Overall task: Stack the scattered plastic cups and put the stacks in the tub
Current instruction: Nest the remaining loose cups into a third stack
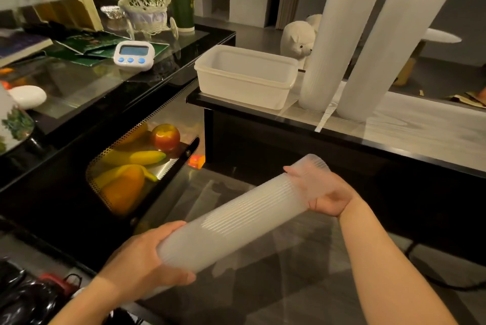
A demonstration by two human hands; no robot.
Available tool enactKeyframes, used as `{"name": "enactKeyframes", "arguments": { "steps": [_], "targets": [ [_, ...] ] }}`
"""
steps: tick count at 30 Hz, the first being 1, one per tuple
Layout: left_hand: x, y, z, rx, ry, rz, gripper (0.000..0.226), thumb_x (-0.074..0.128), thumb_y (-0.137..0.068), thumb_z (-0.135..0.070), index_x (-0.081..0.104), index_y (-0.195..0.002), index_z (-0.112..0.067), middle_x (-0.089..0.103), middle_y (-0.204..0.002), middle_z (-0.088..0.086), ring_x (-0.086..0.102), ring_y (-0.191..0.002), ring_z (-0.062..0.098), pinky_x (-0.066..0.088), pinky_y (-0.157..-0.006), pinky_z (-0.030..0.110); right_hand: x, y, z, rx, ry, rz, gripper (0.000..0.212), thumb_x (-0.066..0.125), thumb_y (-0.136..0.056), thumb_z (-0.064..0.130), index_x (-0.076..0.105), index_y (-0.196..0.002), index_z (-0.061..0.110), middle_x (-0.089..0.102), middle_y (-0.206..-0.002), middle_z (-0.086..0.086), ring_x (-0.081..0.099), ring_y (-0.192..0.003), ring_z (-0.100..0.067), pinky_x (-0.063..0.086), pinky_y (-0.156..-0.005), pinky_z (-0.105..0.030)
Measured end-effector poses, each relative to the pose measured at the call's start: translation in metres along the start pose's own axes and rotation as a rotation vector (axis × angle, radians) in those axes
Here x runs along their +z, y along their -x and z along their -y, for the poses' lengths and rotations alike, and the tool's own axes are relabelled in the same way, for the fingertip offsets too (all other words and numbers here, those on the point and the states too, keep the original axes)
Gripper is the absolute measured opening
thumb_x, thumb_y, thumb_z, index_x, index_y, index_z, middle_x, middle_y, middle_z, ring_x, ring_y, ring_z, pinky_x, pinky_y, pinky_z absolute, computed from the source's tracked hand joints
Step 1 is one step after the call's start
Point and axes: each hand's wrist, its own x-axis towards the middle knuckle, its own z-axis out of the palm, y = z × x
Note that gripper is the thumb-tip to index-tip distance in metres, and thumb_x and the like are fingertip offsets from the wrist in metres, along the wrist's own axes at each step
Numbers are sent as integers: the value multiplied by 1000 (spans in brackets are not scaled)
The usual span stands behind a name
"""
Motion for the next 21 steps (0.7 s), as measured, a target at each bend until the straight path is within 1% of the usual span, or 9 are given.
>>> {"name": "enactKeyframes", "arguments": {
  "steps": [3,5,8,11,14,16,18,19,21],
  "targets": [
    [0,5,-4,1,30,-11,82,91,-38,-59,52,-111,-60,66,-106,-22,63,-99,4,55,-86,31,2,7,7,11,97,-37,31,56,-97,17,66,-124,4,61,-132,-22,58,-123,-37,40,-109,-56],
    [1,8,-6,3,43,-11,80,92,-39,-57,53,-109,-61,67,-105,-21,64,-98,4,55,-86,30,7,13,11,42,177,-35,33,51,-101,29,71,-118,8,64,-129,-18,59,-123,-35,40,-109,-55],
    [4,9,-7,-2,64,-3,83,94,-37,-55,56,-111,-60,67,-103,-24,64,-97,4,56,-85,30,17,21,16,64,292,-35,42,49,-100,42,71,-119,10,66,-127,-15,60,-121,-32,43,-108,-54],
    [6,8,-13,12,85,3,83,94,-37,-52,55,-110,-59,67,-107,-17,63,-99,6,55,-86,31,19,29,18,35,207,-79,43,50,-98,42,71,-118,10,64,-129,-16,59,-123,-32,39,-111,-55],
    [6,3,-21,26,120,17,83,96,-40,-49,53,-111,-58,66,-111,-17,63,-100,5,55,-87,30,14,39,20,-30,16,-78,44,53,-97,41,68,-123,8,59,-135,-19,53,-130,-36,32,-115,-56],
    [8,0,-30,56,84,40,93,94,-35,-60,49,-117,-56,62,-115,-19,61,-102,5,55,-87,29,16,45,23,-86,1,-58,46,59,-91,38,66,-126,9,64,-128,-17,58,-123,-35,37,-112,-54],
    [12,-5,-41,91,61,59,114,83,-22,-79,40,-124,-53,55,-119,-20,57,-105,6,53,-86,27,23,51,27,-123,55,-37,41,63,-90,34,67,-125,14,66,-124,-16,61,-116,-34,41,-109,-54],
    [13,-8,-48,109,56,67,120,79,-19,-84,38,-127,-50,54,-119,-19,57,-105,6,52,-83,24,26,55,30,-139,48,-22,35,61,-93,30,68,-124,16,62,-129,-19,59,-119,-36,39,-110,-55],
    [16,-10,-62,133,40,85,120,77,-22,-83,36,-129,-48,53,-118,-20,57,-104,6,49,-74,18,31,62,40,-150,-7,-21,30,53,-101,28,68,-125,18,53,-139,-25,51,-130,-40,37,-111,-57]
  ]
}}
